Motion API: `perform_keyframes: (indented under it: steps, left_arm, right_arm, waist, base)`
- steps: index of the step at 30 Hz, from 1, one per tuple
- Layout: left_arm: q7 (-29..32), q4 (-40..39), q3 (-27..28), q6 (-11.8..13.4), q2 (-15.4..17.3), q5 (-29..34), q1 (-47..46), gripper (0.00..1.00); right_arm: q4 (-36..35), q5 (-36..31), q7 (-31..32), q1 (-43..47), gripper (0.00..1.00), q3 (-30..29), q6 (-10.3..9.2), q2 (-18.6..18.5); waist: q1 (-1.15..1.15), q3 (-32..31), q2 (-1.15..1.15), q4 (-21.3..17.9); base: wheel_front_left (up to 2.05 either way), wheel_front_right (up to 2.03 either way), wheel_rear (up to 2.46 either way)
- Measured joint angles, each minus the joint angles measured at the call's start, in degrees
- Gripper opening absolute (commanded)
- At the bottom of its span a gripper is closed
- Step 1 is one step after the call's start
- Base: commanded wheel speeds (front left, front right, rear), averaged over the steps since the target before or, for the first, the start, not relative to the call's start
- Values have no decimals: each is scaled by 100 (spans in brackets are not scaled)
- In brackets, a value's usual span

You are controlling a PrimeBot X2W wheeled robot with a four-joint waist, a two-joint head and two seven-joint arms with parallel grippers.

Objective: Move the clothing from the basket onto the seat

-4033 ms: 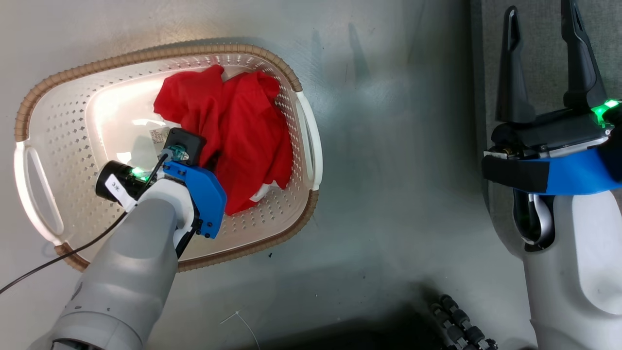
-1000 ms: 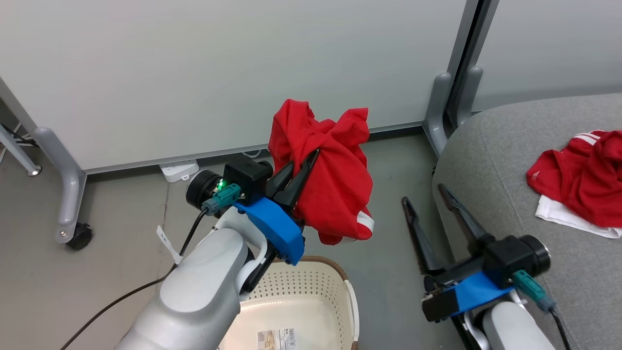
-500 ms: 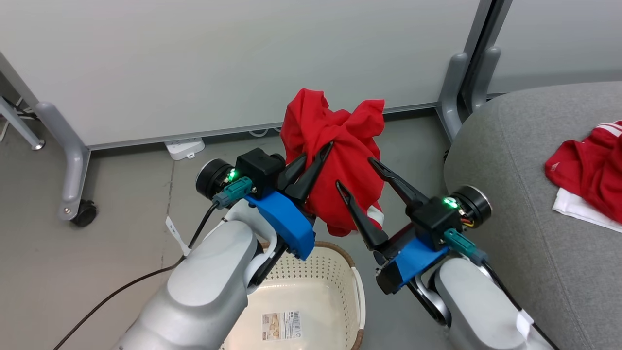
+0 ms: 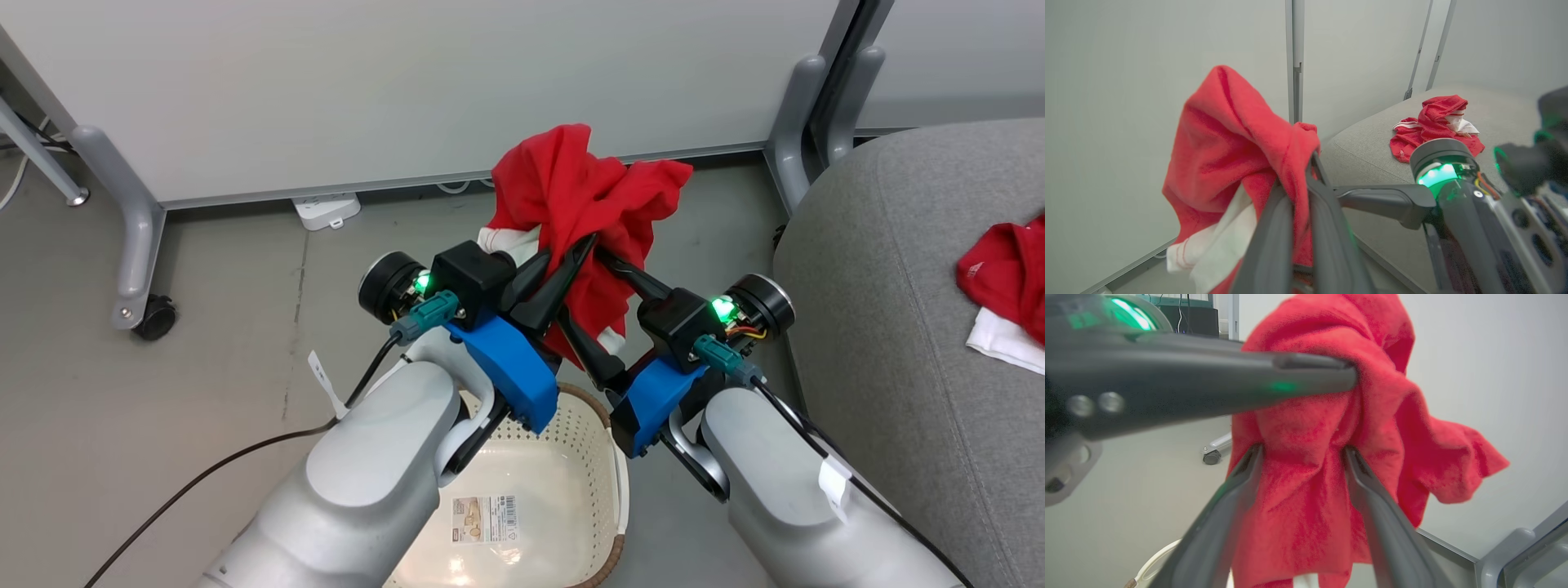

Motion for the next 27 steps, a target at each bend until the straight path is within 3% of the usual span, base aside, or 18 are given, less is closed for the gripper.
perform_keyframes:
  steps: [8, 9, 10, 12, 27]
  left_arm:
    - [-36, -45, -86, -15, -25, -96, -133, 0]
    - [-44, -47, -96, -14, -26, -98, -152, 0]
    - [-47, -49, -105, -14, -27, -105, -170, 0]
    - [-53, -49, -126, -14, -31, -137, -181, 0]
    - [-126, 49, -192, 26, -37, -247, -202, 0]
  right_arm:
    - [423, 31, 0, -325, 99, -5, 0, 136]
    - [460, 63, 0, -354, 43, -13, 0, 154]
    - [499, 76, 0, -376, 4, -18, 0, 168]
    - [557, 79, 0, -395, 0, -18, 0, 189]
    - [701, 207, 0, -446, 0, 58, 0, 236]
  waist:
    - [0, 139, 0, 63]
    - [0, 145, 0, 68]
    - [0, 149, 0, 72]
    - [0, 145, 0, 81]
    - [0, 56, 0, 76]
  base:
    - [0, 0, 0]
    - [0, 0, 0]
    - [0, 0, 0]
    - [0, 0, 0]
    - [0, 0, 0]
